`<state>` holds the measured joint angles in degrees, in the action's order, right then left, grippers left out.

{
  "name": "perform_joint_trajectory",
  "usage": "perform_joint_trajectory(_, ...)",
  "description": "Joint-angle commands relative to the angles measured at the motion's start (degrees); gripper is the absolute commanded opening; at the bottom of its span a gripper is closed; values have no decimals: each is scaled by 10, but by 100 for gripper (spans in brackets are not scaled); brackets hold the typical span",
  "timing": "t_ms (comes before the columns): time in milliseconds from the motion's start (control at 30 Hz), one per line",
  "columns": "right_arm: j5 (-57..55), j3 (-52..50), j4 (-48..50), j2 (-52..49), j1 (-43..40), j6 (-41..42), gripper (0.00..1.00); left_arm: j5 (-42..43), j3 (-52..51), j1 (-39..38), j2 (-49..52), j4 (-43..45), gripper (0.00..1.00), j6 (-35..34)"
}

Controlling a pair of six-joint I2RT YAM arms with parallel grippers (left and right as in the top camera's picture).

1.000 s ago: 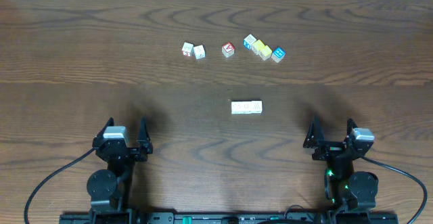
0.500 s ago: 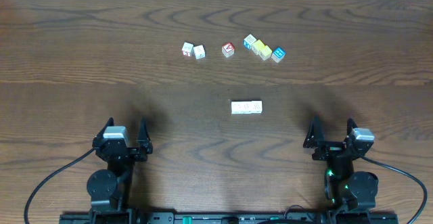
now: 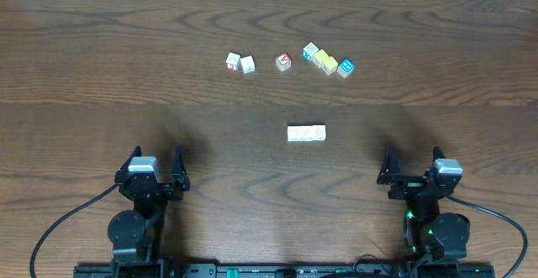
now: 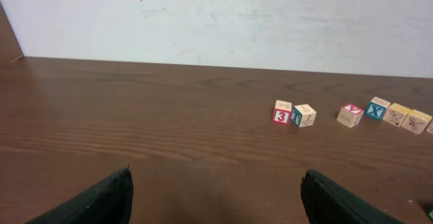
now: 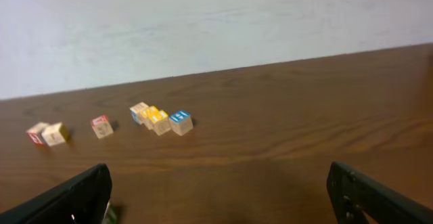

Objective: Lift 3 blocks

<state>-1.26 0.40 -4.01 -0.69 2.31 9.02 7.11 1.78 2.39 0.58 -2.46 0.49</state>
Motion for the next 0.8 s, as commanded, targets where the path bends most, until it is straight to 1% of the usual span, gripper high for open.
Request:
perform_joint_trajectory(0, -1, -1, -3, 4, -8, -76, 99, -3, -16, -3, -3, -11, 80, 12)
perform_joint_trajectory(133, -1, -1, -3, 4, -8, -104, 99, -3, -16, -3, -3, -11, 80, 12)
perform_joint_trajectory(767, -2, -1, -2, 3, -8, -104, 99, -3, -16, -3, -3, -11, 80, 12)
